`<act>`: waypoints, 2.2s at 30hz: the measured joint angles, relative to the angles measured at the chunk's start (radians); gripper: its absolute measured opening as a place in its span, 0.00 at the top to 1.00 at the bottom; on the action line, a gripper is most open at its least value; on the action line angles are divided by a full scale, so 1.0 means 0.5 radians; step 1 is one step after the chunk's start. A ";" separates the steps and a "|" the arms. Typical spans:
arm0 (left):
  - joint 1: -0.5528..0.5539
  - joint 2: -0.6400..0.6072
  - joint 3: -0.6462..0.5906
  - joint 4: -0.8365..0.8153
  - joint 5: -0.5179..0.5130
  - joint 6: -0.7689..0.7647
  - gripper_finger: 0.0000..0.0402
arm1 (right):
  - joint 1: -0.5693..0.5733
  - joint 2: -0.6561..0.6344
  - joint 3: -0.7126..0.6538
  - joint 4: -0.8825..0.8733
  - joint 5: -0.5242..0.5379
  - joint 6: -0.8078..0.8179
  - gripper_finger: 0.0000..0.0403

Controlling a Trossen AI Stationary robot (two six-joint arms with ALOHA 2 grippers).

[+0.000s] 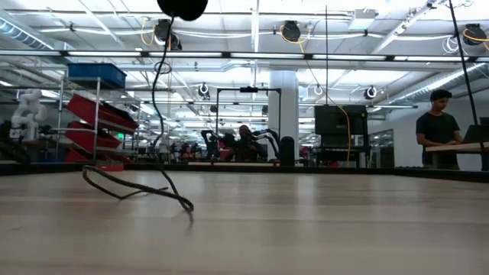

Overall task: Coil cords
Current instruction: Coil the black wire on the spool

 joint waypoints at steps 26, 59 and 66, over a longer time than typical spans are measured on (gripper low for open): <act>-0.002 0.371 0.001 -0.093 -0.229 -0.115 1.00 | 0.161 -0.166 0.000 0.077 -0.002 -0.119 1.00; -0.107 0.363 0.001 -0.448 -0.108 -0.263 0.53 | 0.400 -0.305 -0.001 -0.135 0.015 -0.008 1.00; -0.116 0.267 0.001 -0.727 -0.119 -0.268 0.49 | 0.410 -0.351 -0.001 -0.134 0.014 -0.010 1.00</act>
